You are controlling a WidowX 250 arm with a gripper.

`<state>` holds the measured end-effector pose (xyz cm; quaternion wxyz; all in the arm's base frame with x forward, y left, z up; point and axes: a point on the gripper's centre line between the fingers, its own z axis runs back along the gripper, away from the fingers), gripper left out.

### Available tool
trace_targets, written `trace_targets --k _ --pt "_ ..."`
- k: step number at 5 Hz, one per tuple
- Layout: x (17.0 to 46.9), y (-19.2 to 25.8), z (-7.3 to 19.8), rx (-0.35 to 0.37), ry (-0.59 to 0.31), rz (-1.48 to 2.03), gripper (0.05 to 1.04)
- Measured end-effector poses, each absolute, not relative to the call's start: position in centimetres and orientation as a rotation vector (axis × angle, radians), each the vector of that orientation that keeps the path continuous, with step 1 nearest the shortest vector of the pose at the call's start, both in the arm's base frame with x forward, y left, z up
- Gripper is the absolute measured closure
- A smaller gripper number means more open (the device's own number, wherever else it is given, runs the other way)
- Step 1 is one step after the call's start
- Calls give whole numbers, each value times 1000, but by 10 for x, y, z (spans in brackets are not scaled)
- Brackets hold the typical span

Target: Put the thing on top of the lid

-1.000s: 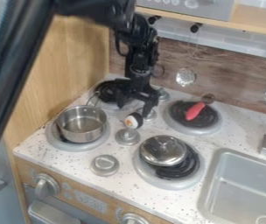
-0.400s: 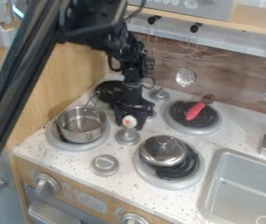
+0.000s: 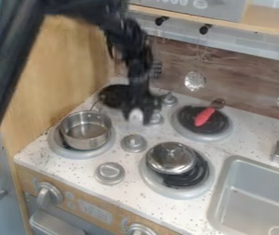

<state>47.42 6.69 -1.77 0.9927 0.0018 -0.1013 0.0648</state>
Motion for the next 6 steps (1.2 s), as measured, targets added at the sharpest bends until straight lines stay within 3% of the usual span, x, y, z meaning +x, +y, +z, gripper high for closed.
trace_targets --k 2,4,5,6 --pt "484 23 -11 -43 -224 18 494" --pt "481 -4 -51 -69 -125 -66 494" --pt "477 -15 -57 -65 -94 -95 418" --pt "474 -18 -59 -61 -80 -107 126"
